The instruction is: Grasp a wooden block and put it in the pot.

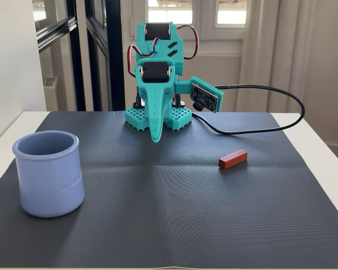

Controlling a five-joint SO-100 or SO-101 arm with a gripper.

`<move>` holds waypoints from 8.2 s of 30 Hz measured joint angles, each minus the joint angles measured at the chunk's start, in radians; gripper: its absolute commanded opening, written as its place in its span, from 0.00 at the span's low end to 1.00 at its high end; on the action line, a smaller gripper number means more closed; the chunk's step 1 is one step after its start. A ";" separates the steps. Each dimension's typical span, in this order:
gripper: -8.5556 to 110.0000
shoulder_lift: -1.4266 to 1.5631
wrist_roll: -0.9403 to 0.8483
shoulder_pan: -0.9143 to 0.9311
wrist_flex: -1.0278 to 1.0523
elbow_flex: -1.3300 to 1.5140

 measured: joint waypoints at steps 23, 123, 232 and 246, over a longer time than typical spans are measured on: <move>0.07 0.000 -0.002 0.000 0.000 0.000; 0.21 -1.680 2.777 -0.488 0.293 -1.112; 0.07 -1.197 1.348 0.160 0.080 -1.031; 0.07 -1.236 0.948 0.356 -0.120 -0.989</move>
